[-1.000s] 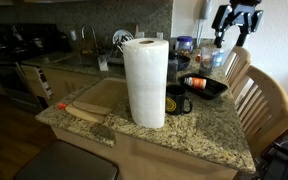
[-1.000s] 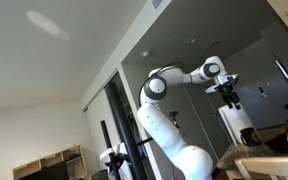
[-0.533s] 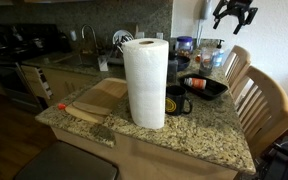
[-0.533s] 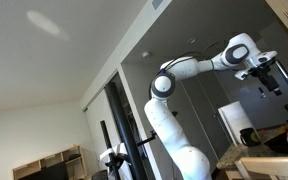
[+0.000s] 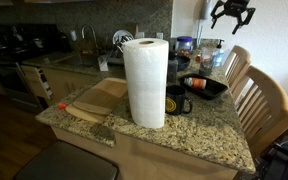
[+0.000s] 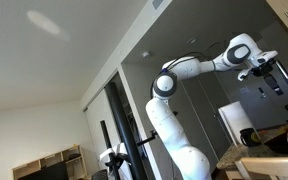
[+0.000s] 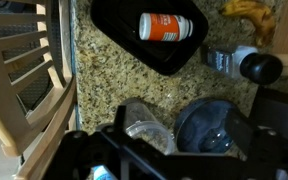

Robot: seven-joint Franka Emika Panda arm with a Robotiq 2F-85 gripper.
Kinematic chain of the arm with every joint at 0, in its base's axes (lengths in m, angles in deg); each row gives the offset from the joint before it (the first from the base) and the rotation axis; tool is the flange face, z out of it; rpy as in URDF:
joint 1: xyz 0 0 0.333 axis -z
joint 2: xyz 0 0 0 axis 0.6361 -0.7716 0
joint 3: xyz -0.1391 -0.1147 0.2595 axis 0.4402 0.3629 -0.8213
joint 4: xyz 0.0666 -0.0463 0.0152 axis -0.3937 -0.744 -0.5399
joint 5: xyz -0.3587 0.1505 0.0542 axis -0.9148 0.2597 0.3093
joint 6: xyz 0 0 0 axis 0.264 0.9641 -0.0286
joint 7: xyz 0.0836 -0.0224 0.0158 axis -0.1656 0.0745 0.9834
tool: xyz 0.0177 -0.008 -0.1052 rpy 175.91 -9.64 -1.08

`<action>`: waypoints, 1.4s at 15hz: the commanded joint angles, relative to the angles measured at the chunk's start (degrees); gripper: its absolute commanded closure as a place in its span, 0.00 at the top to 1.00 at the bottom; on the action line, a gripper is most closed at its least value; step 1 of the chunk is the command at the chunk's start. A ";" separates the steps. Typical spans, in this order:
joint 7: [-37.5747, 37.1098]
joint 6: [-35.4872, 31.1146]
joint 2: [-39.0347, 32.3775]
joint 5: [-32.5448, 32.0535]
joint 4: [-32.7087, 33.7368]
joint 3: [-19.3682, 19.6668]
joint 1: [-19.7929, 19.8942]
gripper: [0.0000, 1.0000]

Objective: Move the clear cup to the left of the black plate

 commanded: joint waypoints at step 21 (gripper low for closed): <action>-18.66 -18.66 -11.14 -10.93 3.02 5.27 0.02 1.00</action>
